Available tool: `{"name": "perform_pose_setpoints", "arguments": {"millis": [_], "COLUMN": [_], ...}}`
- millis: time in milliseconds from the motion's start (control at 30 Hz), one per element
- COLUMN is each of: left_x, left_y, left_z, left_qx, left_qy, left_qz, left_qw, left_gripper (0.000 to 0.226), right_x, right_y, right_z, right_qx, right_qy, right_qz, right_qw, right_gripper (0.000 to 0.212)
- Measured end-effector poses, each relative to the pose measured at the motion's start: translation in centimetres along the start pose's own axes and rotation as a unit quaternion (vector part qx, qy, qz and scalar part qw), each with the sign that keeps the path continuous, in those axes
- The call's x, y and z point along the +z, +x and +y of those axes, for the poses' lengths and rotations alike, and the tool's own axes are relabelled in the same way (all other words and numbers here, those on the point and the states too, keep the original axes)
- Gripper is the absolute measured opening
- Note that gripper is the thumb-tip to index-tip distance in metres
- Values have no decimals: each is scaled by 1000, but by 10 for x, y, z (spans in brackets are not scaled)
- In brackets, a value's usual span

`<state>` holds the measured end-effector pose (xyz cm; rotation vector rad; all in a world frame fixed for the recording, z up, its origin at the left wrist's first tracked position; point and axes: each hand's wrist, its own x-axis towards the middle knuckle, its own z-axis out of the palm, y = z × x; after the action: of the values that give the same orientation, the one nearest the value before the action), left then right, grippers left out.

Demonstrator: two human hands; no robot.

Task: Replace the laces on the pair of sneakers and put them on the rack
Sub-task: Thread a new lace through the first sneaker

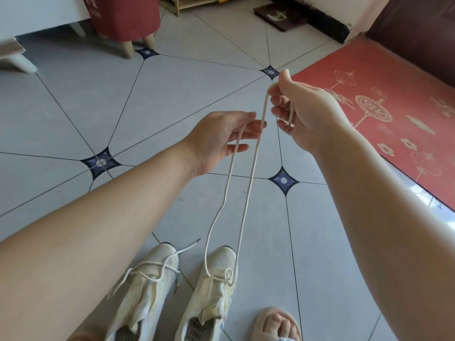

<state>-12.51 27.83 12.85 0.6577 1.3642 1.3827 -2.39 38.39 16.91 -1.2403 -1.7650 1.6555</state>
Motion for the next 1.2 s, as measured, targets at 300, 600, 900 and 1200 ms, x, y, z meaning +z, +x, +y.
{"name": "perform_pose_setpoints", "arguments": {"millis": [300,600,900,1200], "left_x": [-2,-15,-2,-8], "left_y": [-21,-111,-153,-141], "left_z": [-79,-188,-221,-238], "left_qx": [-97,-168,-80,14], "left_qy": [180,286,383,535], "left_qz": [7,-10,-72,-181], "left_qw": [979,943,917,825], "left_gripper": [15,25,39,62], "right_x": [13,18,37,37], "right_y": [-28,-113,-158,-149], "right_z": [87,244,286,285], "right_qx": [110,265,265,211], "right_qy": [-1,-109,-158,-201], "right_qz": [-64,-84,-92,-40], "right_qw": [992,954,947,956], "right_gripper": [29,21,11,19]}}
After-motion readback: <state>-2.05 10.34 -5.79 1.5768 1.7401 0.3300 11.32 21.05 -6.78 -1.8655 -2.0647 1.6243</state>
